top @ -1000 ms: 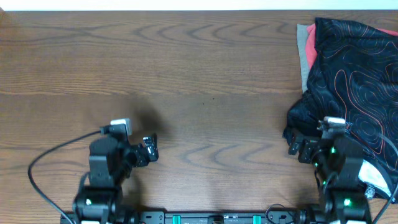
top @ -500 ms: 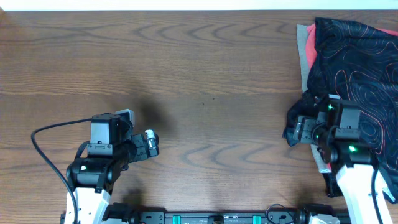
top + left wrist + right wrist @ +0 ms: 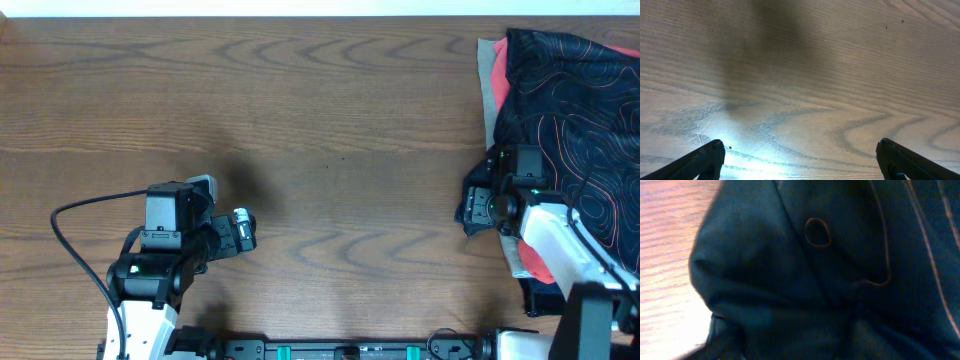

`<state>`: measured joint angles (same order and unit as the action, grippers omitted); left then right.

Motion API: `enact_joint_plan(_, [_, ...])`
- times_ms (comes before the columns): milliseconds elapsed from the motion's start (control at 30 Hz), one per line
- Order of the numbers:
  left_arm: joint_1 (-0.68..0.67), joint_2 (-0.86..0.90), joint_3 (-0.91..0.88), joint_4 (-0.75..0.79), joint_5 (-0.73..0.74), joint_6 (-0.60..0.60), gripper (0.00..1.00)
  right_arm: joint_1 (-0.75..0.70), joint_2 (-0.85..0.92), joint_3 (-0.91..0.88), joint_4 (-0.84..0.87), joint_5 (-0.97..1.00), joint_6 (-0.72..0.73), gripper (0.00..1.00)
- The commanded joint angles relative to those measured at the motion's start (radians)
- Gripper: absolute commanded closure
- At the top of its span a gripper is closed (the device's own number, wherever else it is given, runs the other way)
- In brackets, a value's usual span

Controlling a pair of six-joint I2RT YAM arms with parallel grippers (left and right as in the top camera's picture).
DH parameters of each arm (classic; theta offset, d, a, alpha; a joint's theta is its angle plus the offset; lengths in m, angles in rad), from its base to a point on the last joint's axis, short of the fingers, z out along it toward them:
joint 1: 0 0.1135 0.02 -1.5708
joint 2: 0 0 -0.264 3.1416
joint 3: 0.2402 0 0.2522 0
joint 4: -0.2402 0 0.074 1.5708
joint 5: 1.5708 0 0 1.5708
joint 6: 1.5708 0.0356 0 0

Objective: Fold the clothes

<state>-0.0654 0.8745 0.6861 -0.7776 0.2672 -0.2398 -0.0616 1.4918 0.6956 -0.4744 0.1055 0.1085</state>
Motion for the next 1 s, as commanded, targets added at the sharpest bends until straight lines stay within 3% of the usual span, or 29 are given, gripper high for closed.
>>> enact_joint_plan(0, [0.006, 0.000, 0.026, 0.001, 0.013, -0.010, 0.02, 0.011, 0.034, 0.015, 0.001, 0.026, 0.002, 0.85])
enact_joint_plan(33, [0.006, 0.000, 0.026, 0.001, 0.013, -0.010, 0.02, 0.011, 0.036, 0.015, -0.006, 0.019, 0.003, 0.99])
enact_joint_plan(167, [0.006, 0.000, 0.026, 0.001, 0.013, -0.010, 0.02, 0.011, 0.018, 0.025, -0.032, -0.056, 0.002, 0.99])
enact_joint_plan(400, [0.006, 0.000, 0.026, 0.005, 0.013, -0.010, 0.02, 0.088, -0.092, 0.094, -0.089, -0.432, -0.020, 0.99])
enact_joint_plan(533, [0.006, 0.000, 0.026, 0.016, 0.013, -0.010, 0.02, 0.240, -0.129, 0.101, -0.024, -0.541, 0.020, 0.99])
enact_joint_plan(833, [0.006, 0.000, 0.026, 0.060, 0.014, -0.010, 0.02, 0.638, -0.083, 0.101, 0.302, -0.446, 0.212, 0.99])
enact_joint_plan(900, [0.006, 0.000, 0.026, 0.067, 0.014, -0.010, 0.02, 0.708, -0.065, 0.101, 0.348, -0.391, 0.221, 0.92])
enact_joint_plan(933, [0.006, 0.000, 0.026, 0.070, 0.014, -0.011, 0.02, 0.732, -0.059, 0.101, 0.360, -0.373, 0.221, 0.83])
enact_joint_plan(967, [0.006, 0.000, 0.026, 0.072, 0.014, -0.021, 0.02, 0.750, -0.052, 0.101, 0.366, -0.352, 0.220, 0.62])
